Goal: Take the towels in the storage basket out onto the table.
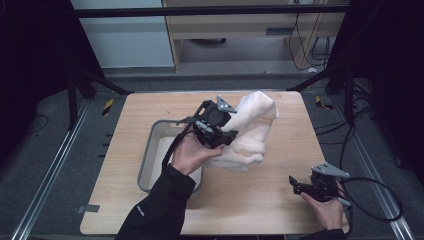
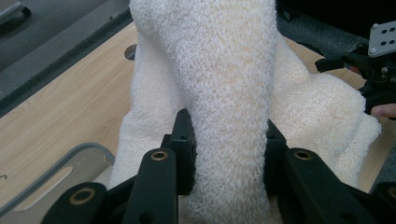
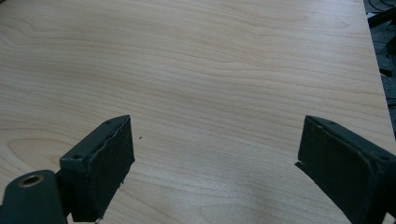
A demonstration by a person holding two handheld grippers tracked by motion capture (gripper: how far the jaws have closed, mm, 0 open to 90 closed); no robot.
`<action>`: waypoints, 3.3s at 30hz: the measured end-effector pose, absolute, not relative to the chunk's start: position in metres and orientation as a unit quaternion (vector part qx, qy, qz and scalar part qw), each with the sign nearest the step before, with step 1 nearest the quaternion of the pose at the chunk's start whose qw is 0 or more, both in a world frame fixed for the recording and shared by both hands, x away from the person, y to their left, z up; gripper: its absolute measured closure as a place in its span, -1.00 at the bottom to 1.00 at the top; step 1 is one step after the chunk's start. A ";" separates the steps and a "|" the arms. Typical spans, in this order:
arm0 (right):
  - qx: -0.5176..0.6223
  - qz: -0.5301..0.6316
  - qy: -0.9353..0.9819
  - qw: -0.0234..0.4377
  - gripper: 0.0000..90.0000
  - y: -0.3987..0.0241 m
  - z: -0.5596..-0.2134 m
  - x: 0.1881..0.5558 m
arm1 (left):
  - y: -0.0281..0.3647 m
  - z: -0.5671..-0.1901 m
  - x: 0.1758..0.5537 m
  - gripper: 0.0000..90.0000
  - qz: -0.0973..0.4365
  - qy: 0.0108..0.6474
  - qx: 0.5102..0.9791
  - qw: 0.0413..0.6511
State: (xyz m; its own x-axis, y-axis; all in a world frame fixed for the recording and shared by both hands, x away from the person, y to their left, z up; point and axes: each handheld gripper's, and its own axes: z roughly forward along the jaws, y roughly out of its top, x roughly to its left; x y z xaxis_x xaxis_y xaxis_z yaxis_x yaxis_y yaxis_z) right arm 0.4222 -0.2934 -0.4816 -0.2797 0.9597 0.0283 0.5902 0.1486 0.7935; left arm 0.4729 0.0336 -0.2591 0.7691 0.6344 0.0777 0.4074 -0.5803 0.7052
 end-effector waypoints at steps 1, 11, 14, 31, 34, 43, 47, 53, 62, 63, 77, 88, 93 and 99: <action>0.542 0.361 0.714 0.257 -0.76 -0.294 -0.482 0.422 | 0.031 -0.261 0.474 0.49 0.161 0.297 0.875 0.347; 0.541 0.362 0.713 0.261 -0.76 -0.298 -0.483 0.422 | 0.007 -0.290 0.482 0.49 0.140 0.289 0.885 0.337; 0.540 0.361 0.713 0.265 -0.76 -0.298 -0.483 0.422 | 0.003 -0.299 0.484 0.48 0.137 0.290 0.886 0.335; 0.540 0.362 0.710 0.272 -0.76 -0.299 -0.483 0.421 | -0.010 -0.354 0.494 0.48 0.115 0.300 0.897 0.304; 0.540 0.361 0.710 0.273 -0.76 -0.299 -0.483 0.421 | -0.011 -0.361 0.495 0.48 0.115 0.301 0.897 0.303; 0.539 0.360 0.710 0.275 -0.77 -0.299 -0.483 0.422 | -0.014 -0.386 0.497 0.46 0.102 0.304 0.902 0.290; 0.539 0.360 0.711 0.272 -0.77 -0.298 -0.483 0.422 | -0.015 -0.397 0.498 0.45 0.103 0.306 0.903 0.285; 0.537 0.359 0.712 0.274 -0.78 -0.299 -0.484 0.422 | -0.016 -0.409 0.500 0.42 0.102 0.308 0.903 0.282; 0.538 0.359 0.713 0.271 -0.78 -0.298 -0.484 0.422 | -0.016 -0.425 0.501 0.37 0.098 0.314 0.899 0.288; 0.539 0.358 0.713 0.270 -0.79 -0.298 -0.485 0.422 | -0.015 -0.428 0.502 0.34 0.096 0.316 0.898 0.292; 0.540 0.357 0.713 0.268 -0.82 -0.297 -0.485 0.422 | -0.012 -0.434 0.500 -0.24 0.110 0.300 0.897 0.303; 0.542 0.358 0.712 0.268 -0.83 -0.298 -0.486 0.423 | 0.007 -0.407 0.491 -0.41 0.110 0.295 0.883 0.349; 0.545 0.361 0.709 0.264 -0.83 -0.298 -0.485 0.422 | 0.022 -0.391 0.485 -0.39 0.118 0.291 0.873 0.373; 0.543 0.361 0.710 0.265 -0.82 -0.298 -0.485 0.422 | 0.043 -0.374 0.481 -0.36 0.133 0.296 0.861 0.393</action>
State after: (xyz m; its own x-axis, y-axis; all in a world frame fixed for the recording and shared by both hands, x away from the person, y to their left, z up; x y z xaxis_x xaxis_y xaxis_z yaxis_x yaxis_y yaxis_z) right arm 0.4221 -0.2975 -0.4851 -0.2693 0.9629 0.0169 0.5801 0.1482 0.8009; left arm 0.4807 0.0433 -0.3743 0.7898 0.6134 -0.0029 0.4040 -0.5166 0.7550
